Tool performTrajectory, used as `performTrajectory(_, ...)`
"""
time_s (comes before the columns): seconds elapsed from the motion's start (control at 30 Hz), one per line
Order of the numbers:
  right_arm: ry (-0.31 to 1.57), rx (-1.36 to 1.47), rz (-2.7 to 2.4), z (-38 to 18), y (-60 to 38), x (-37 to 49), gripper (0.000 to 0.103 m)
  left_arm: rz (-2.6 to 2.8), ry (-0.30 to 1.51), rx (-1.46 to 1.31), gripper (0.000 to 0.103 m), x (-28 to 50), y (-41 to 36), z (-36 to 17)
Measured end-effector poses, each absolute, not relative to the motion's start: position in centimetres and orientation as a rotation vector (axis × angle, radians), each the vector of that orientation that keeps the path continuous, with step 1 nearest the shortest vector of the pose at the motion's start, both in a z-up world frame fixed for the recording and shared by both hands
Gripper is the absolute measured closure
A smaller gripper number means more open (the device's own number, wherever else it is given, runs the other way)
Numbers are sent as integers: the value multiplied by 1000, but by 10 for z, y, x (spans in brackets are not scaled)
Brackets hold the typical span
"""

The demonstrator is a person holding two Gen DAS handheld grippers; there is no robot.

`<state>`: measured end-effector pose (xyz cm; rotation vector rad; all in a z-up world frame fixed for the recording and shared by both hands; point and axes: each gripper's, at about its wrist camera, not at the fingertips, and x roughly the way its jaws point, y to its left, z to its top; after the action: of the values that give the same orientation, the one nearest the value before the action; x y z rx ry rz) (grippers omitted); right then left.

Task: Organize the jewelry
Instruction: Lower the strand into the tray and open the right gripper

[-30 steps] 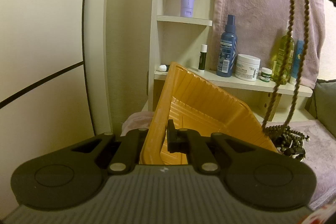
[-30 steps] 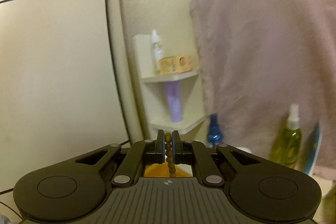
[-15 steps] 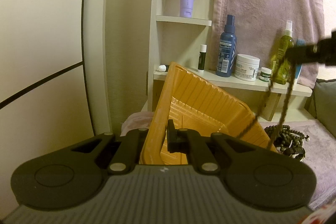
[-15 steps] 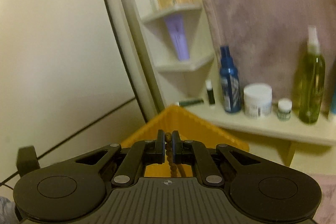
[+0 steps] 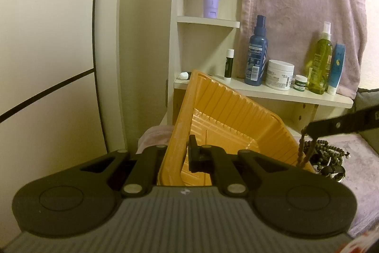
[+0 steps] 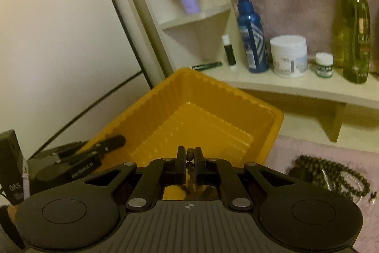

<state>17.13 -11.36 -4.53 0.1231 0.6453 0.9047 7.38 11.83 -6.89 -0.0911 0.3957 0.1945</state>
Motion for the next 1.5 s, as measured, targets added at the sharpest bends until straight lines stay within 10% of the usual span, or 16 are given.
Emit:
performTrajectory(0.5, 685, 111, 936, -55, -96, 179, 95, 194, 397, -88, 97, 73, 118, -69)
performTrajectory(0.67, 686, 108, 928, -60, -95, 174, 51, 194, 397, -87, 97, 73, 118, -69)
performTrajectory(1.5, 856, -26, 960, -62, -85, 169, 51, 198, 401, -80, 97, 72, 118, -70)
